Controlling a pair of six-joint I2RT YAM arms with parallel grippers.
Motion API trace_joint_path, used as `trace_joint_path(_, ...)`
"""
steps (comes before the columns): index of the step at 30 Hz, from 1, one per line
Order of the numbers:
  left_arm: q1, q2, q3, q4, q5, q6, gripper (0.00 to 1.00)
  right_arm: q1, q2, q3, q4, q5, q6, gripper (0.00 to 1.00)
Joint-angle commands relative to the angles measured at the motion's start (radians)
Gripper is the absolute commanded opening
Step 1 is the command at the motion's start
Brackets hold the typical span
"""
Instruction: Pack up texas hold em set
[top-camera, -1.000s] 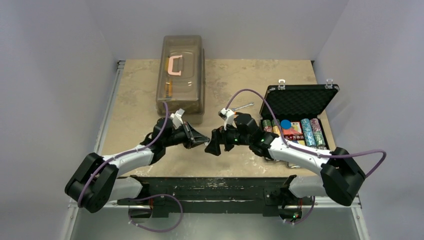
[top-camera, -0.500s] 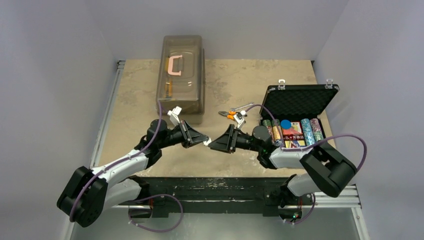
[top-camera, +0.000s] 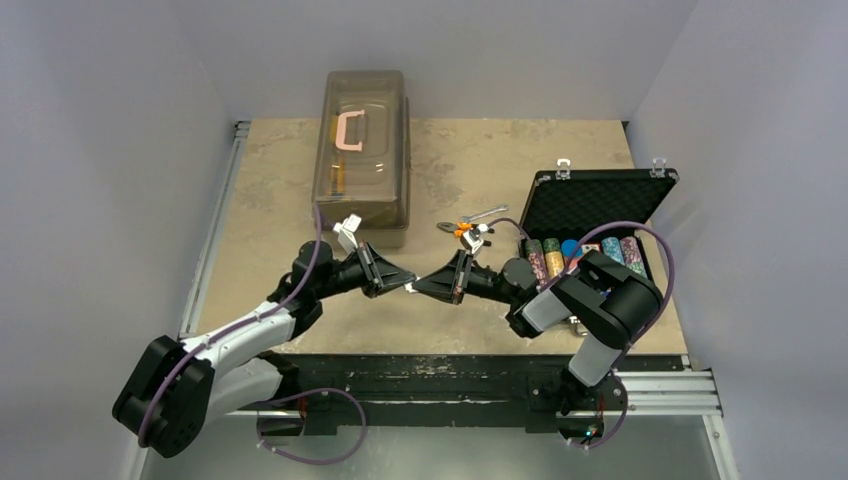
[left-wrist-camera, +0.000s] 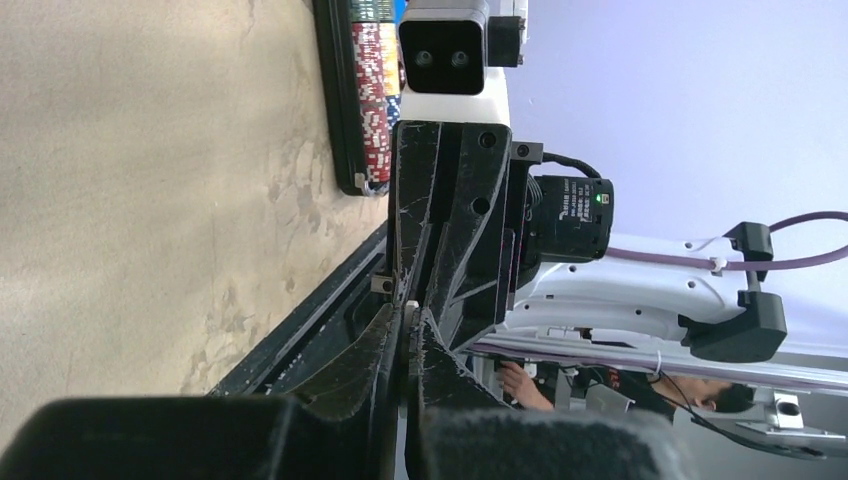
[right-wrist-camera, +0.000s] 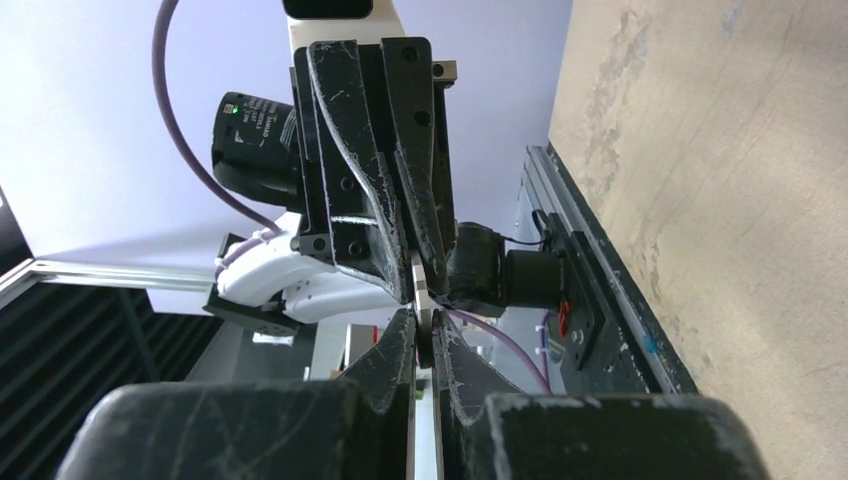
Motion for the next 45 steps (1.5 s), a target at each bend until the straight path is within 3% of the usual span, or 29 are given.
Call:
trace_joint_path(1,0.000,-0.016,0.000,0.020,0.001,0.018,0.09,0.003,-0.027,-0.023,0.178,-0.009,-0.014,0.00)
trace_joint_path(3,0.000,-0.033,0.016,-0.048,-0.021,0.044,0.44,-0.012,-0.075,-0.043,0.056,-0.009,-0.064,0.00)
trace_joint_path(4,0.000,-0.051,0.031,-0.151,-0.045,0.077,0.71,-0.017,-0.111,-0.039,-0.086,-0.012,-0.117,0.00)
trace_joint_path(5,-0.001,-0.077,0.057,-0.259,-0.076,0.117,0.85,-0.020,-0.167,-0.026,-0.271,0.000,-0.187,0.00)
trace_joint_path(6,-0.001,-0.105,0.088,-0.371,-0.114,0.168,0.91,-0.020,-0.230,0.002,-0.531,0.031,-0.289,0.00)
trace_joint_path(8,-0.001,-0.158,0.173,-0.624,-0.220,0.268,0.94,-0.021,-0.347,0.096,-1.162,0.190,-0.529,0.00)
trace_joint_path(10,-0.002,-0.187,0.264,-0.830,-0.333,0.369,0.95,-0.019,-0.430,0.193,-1.576,0.439,-0.638,0.00)
trace_joint_path(15,-0.002,-0.228,0.407,-1.023,-0.456,0.536,0.95,-0.020,-0.601,0.309,-2.127,0.987,-0.572,0.00)
trace_joint_path(18,0.000,-0.224,0.469,-1.047,-0.465,0.616,0.95,-0.021,-0.681,0.372,-2.416,1.285,-0.353,0.00)
trace_joint_path(21,0.010,-0.177,0.581,-1.103,-0.477,0.679,0.94,-0.023,-0.698,0.442,-2.711,1.487,-0.086,0.00)
trace_joint_path(25,0.014,-0.090,0.792,-1.182,-0.453,0.752,0.94,-0.042,-0.689,0.530,-2.922,1.601,0.083,0.00)
trace_joint_path(28,0.014,-0.007,0.972,-1.248,-0.417,0.805,0.94,-0.127,-0.678,0.573,-2.956,1.651,0.063,0.00)
trace_joint_path(32,0.013,0.091,1.139,-1.298,-0.383,0.863,0.94,-0.360,-0.680,0.607,-2.797,1.655,-0.188,0.00)
trace_joint_path(37,0.016,0.182,1.247,-1.334,-0.311,0.928,0.93,-0.724,-0.667,0.596,-2.499,1.524,-0.464,0.00)
trace_joint_path(40,0.016,0.220,1.280,-1.376,-0.330,0.948,0.92,-0.894,-0.579,0.612,-2.437,1.421,-0.452,0.00)
trace_joint_path(45,0.014,0.148,1.136,-1.282,-0.295,0.981,0.91,-0.988,-0.482,0.596,-2.337,1.369,-0.387,0.00)
